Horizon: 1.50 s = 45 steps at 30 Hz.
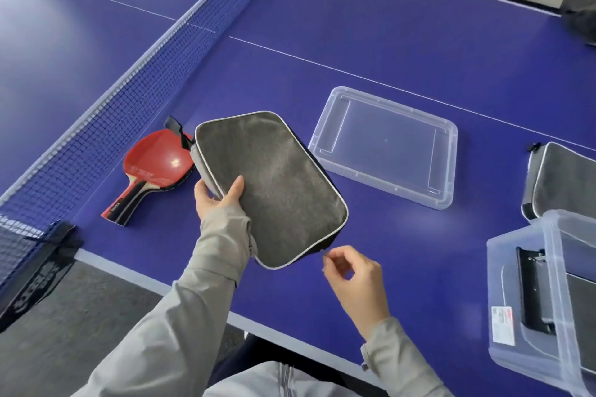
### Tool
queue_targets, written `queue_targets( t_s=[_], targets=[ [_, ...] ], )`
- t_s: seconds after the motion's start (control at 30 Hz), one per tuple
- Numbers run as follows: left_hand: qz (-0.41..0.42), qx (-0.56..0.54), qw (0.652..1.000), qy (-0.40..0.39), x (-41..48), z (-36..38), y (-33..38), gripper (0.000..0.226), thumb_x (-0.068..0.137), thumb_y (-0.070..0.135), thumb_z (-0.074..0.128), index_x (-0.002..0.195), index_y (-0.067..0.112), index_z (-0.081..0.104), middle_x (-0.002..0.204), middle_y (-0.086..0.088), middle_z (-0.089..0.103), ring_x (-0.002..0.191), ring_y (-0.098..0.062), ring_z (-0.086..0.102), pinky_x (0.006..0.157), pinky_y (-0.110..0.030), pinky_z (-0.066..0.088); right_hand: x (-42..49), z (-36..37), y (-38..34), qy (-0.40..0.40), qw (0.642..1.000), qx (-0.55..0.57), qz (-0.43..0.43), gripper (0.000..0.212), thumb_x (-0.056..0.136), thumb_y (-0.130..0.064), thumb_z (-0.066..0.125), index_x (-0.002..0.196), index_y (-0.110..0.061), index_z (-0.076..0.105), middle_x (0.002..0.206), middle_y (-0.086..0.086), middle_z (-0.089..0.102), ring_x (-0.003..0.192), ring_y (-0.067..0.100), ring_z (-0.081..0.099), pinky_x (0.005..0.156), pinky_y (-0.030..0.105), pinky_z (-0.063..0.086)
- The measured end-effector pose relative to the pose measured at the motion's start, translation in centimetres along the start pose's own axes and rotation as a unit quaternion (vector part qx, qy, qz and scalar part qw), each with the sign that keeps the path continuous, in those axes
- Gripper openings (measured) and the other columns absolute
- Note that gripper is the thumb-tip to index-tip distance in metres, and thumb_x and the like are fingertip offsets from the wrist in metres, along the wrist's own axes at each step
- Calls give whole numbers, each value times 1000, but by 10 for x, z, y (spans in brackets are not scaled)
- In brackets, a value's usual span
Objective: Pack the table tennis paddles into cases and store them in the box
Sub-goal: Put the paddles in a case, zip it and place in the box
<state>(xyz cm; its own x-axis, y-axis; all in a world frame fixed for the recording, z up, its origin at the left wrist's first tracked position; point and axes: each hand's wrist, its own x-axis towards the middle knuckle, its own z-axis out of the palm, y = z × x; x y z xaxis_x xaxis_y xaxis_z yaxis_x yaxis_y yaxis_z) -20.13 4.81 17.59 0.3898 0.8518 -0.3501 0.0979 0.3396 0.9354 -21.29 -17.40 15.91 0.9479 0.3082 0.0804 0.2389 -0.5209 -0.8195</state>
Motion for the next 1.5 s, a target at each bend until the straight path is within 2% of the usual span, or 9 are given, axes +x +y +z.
queue_targets(
  t_s=[0.2,0.5,0.7,0.83,1.0,1.07,1.17,1.33,1.5],
  targets=[
    [-13,-1,996,90,-18,13,-7,50,84,11,67,127,4,42,90,-2,52,84,-17,51,52,3,34,-22,29,-22,-14,996,87,11,9,81,-14,65,74,-9,66,62,-3,66,55,8,58,58,26,51],
    [-85,9,992,89,9,7,1,55,86,18,66,131,7,38,102,-6,50,89,-17,50,66,-11,33,-8,68,-50,-25,973,194,123,11,80,-24,68,71,-31,66,66,-8,70,57,8,64,61,16,49],
    [-108,36,989,-99,54,-26,10,30,83,19,69,110,16,55,91,0,62,82,-20,59,71,-28,47,29,37,-36,135,918,269,257,11,96,-27,52,92,-22,62,85,0,68,71,10,63,66,23,50],
    [-167,67,949,-260,63,-32,-1,24,83,21,68,106,20,62,92,-5,68,72,-18,64,73,-34,55,52,20,-43,-37,833,443,328,51,93,-49,39,122,-13,62,119,11,65,106,25,62,87,36,51],
    [-193,106,925,-311,66,-25,-11,22,78,28,73,96,30,63,92,1,70,77,-16,66,68,-28,53,49,27,-68,-96,810,457,356,38,80,-56,53,96,-30,76,102,-6,74,93,8,70,65,20,55],
    [-155,149,922,-322,64,-22,-10,30,79,27,74,104,35,58,97,7,66,82,-10,65,66,-16,50,47,35,-71,-68,822,448,346,31,82,-50,58,92,-27,76,95,-4,74,85,10,70,63,21,55],
    [-84,245,888,-380,56,-18,-9,76,77,28,77,139,39,35,129,11,42,115,-10,46,95,-24,40,43,54,-70,-7,868,400,294,20,96,-26,50,106,-24,68,108,1,71,95,13,66,74,22,53],
    [-54,211,832,-511,12,-13,5,54,80,42,69,121,55,37,135,4,48,126,-9,46,101,-16,37,32,81,-84,22,927,300,223,31,95,-8,52,120,-27,53,118,-11,65,107,7,64,86,19,50],
    [50,234,828,-507,11,-26,14,65,89,8,60,133,44,28,131,4,52,121,-10,50,107,-30,38,28,92,-91,-5,944,263,198,53,88,-1,60,121,-40,46,124,-26,57,105,7,65,84,19,52]
  ],
)
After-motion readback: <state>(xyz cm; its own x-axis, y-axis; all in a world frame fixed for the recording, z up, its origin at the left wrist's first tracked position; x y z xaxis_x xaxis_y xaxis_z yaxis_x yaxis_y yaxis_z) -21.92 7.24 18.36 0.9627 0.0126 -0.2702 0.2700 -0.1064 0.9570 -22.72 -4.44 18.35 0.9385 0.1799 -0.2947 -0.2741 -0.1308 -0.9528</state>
